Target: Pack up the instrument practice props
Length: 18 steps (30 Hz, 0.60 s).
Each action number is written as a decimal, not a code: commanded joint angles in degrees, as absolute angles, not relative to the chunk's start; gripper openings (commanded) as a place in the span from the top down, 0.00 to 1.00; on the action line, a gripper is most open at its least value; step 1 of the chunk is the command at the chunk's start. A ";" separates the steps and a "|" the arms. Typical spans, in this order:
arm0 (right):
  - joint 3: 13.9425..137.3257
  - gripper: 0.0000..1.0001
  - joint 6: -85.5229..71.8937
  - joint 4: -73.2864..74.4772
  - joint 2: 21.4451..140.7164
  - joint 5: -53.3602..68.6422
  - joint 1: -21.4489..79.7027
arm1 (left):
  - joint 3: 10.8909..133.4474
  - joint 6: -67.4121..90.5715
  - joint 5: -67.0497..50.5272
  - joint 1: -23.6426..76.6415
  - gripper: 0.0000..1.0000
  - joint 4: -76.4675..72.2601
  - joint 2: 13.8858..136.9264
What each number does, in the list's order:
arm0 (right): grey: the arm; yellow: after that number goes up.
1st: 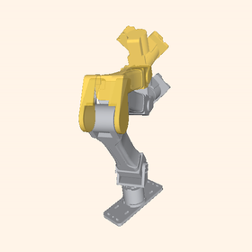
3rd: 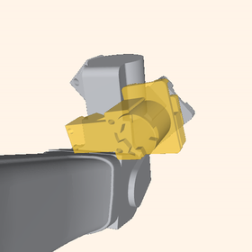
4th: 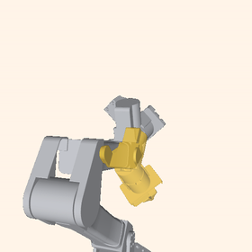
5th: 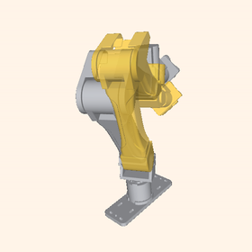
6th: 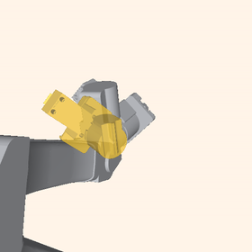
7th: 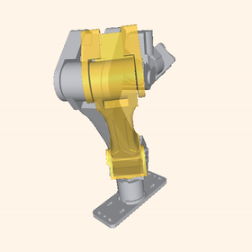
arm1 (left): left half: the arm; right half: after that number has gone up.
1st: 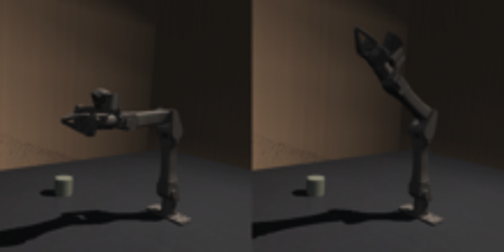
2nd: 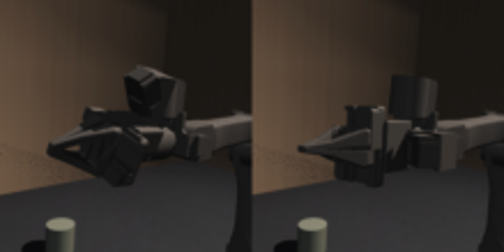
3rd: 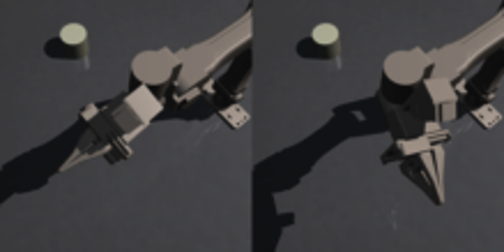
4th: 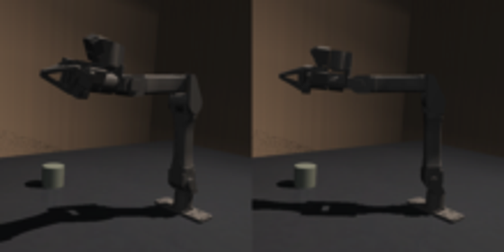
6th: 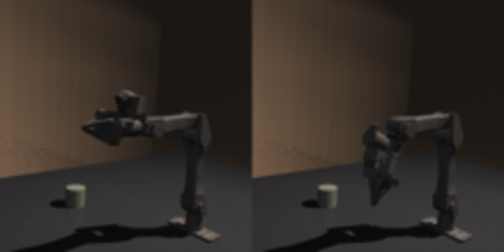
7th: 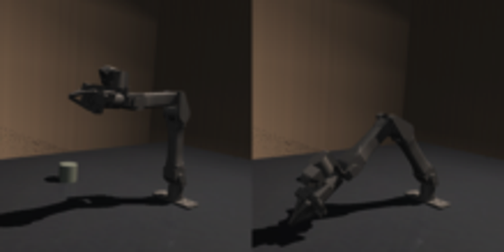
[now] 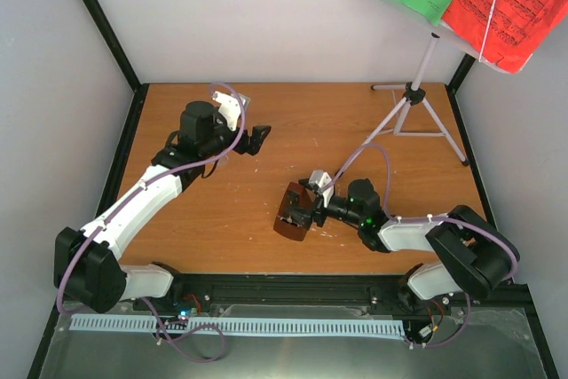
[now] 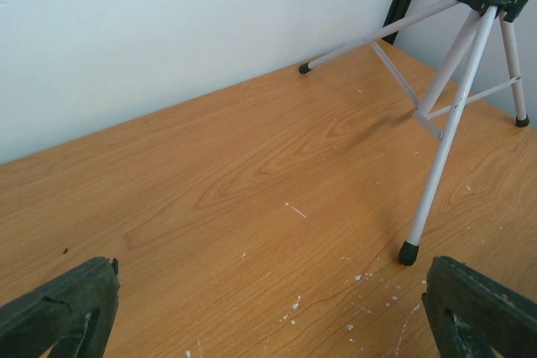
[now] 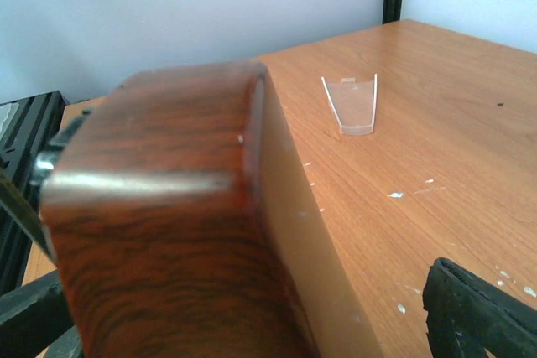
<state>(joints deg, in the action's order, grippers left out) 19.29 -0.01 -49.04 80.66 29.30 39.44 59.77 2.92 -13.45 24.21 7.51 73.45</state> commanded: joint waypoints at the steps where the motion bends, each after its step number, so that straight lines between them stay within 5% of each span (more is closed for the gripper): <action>1: 18.24 0.04 -1.28 -58.55 81.93 28.91 39.99 | 59.82 1.31 -14.05 23.99 0.01 5.76 72.80; 18: 15.58 0.11 -2.30 -64.15 82.49 25.67 39.99 | 59.51 1.85 -14.94 23.99 0.00 5.22 73.50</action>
